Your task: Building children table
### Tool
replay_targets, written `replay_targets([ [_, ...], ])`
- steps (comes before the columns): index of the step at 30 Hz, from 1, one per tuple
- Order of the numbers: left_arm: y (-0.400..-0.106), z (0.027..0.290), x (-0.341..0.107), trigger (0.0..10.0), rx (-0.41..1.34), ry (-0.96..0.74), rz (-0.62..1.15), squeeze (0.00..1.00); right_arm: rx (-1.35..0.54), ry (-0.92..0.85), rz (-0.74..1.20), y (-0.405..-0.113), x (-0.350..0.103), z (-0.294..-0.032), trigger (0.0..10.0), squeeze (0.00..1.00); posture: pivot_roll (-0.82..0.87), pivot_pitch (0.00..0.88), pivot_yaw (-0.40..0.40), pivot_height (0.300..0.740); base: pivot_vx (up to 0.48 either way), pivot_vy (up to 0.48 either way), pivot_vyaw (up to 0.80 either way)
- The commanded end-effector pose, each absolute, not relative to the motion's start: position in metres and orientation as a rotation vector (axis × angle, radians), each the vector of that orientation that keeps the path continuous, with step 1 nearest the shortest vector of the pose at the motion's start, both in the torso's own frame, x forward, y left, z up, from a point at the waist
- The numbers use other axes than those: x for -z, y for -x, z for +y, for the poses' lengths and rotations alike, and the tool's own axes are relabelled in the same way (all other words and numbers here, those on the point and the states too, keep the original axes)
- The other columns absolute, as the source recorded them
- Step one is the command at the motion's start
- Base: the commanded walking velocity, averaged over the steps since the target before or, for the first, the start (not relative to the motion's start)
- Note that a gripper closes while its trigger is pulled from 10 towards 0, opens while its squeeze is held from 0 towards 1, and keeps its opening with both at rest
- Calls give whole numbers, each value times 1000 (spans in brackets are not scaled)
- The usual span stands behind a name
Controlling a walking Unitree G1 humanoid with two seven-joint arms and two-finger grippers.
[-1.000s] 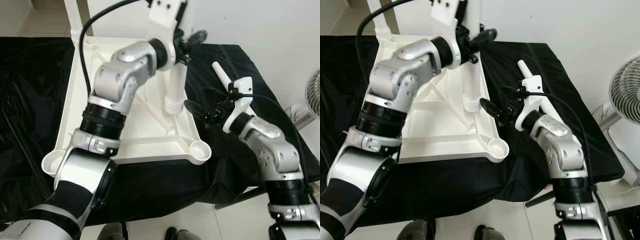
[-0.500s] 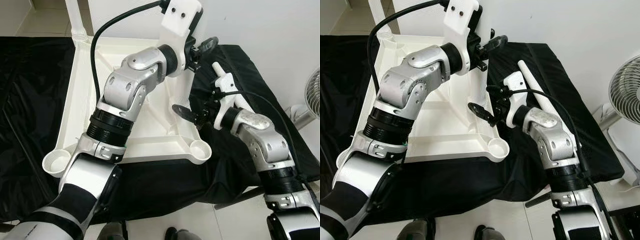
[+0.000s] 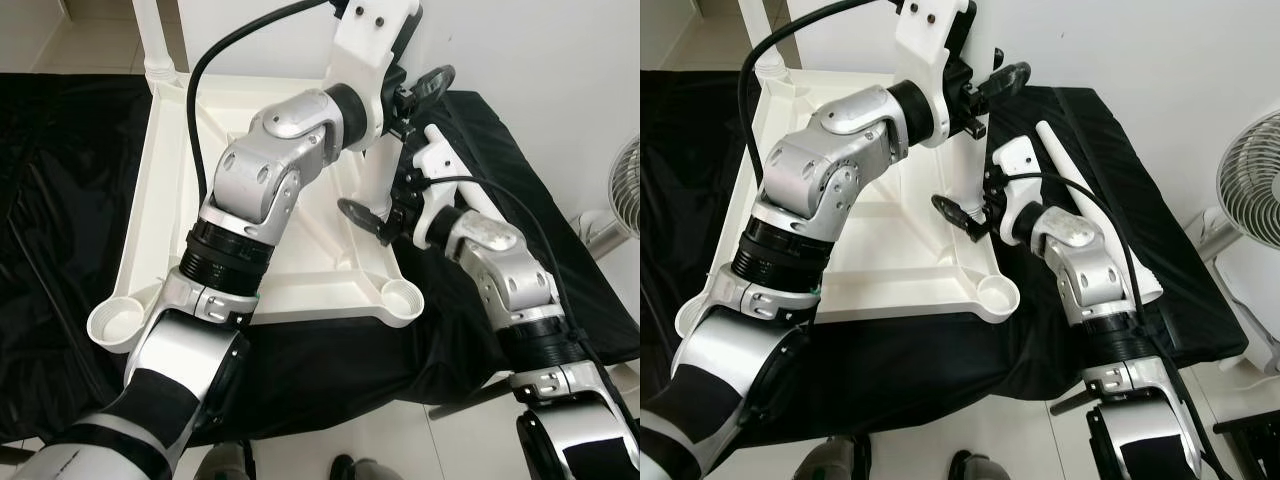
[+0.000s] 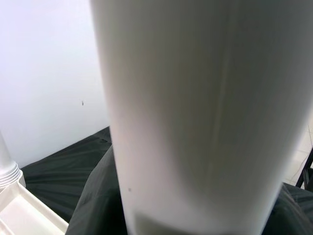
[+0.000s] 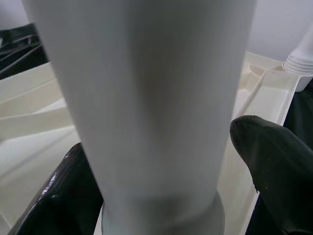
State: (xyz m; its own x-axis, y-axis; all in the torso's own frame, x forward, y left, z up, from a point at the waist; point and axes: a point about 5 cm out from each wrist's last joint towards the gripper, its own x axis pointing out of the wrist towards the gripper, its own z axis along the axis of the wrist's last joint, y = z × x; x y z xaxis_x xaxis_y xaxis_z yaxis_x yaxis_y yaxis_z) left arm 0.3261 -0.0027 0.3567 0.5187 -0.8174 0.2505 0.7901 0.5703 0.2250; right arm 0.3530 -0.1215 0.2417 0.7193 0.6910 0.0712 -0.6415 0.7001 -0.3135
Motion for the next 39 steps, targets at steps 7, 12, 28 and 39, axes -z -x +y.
replay_targets([
  [7, -320, -7, -361, 10000, 984, -85, -368, 0, -717, 220, -241, -356, -249, -118, 8941, 0, 59, 109, -75, 740, 0, 0, 0],
  [12, -319, -6, -360, 10000, 989, -81, -365, 0, -715, 205, -247, -357, -250, -116, 5373, 0, 58, 108, -72, 740, 0, 0, 0],
  [28, -315, -3, -358, 10000, 1001, -79, -354, 0, -728, 190, -266, -353, -253, -113, 0, 0, 54, 121, -65, 740, 0, 0, 0],
  [39, -315, -2, -356, 10000, 1002, -101, -338, 0, -722, 181, -268, -353, -254, -114, 0, 0, 49, 129, -55, 740, 0, 0, 0],
])
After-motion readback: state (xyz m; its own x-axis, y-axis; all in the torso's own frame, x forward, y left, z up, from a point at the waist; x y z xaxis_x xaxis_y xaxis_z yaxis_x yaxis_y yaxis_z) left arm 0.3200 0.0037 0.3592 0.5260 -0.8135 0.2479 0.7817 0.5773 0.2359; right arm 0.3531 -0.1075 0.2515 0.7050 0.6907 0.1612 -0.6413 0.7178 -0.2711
